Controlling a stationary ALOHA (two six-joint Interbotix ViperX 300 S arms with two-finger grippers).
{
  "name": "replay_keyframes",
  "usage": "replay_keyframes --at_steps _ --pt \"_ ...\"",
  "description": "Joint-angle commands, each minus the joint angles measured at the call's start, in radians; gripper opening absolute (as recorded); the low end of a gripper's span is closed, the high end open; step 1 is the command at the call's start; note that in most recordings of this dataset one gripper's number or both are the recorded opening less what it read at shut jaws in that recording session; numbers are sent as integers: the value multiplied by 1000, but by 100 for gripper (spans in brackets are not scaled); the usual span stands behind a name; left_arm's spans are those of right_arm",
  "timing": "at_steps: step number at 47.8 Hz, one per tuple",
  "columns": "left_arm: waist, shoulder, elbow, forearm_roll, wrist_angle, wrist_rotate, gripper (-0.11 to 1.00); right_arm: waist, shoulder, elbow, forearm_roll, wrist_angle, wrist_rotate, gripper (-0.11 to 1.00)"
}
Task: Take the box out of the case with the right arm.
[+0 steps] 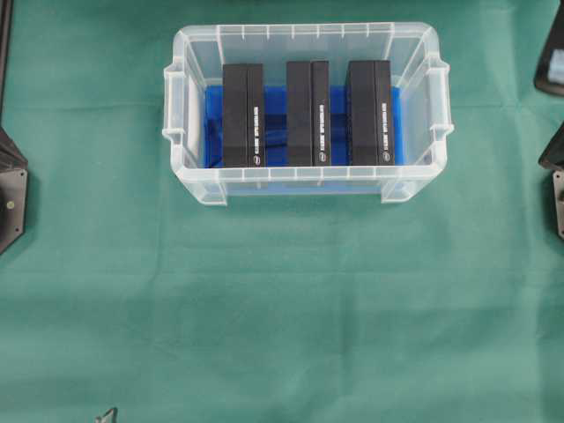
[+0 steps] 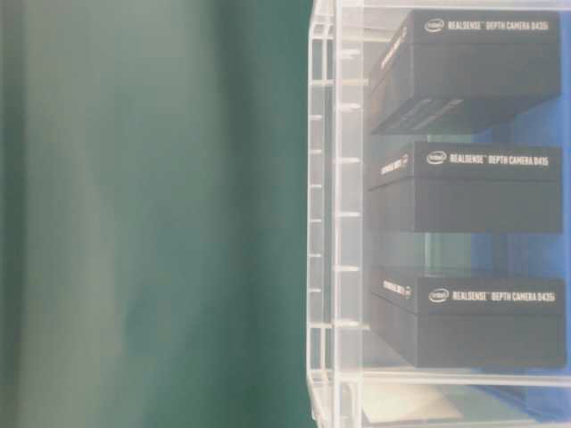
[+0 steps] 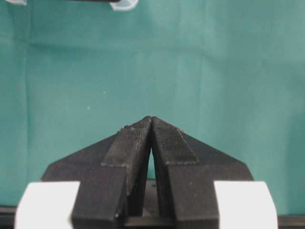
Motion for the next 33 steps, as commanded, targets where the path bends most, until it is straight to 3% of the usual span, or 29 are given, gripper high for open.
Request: replay_keyframes --at_steps 1,4,9,17,22,33 --pt "-3 5 -26 3 -3 -2 0 -2 14 -34 -5 3 129 0" --pt "-3 5 -26 3 -3 -2 0 -6 23 -40 -5 12 279 0" --pt "-3 6 -26 3 -3 -2 0 -6 26 -43 -12 40 476 0" --pt "-3 6 -29 2 -3 -2 0 -6 26 -43 -21 100 696 0" --pt "-3 6 -32 2 -3 -2 0 -6 31 -44 -23 118 738 0" --pt "-5 6 -32 2 -2 -2 0 -6 41 -51 -26 123 739 0"
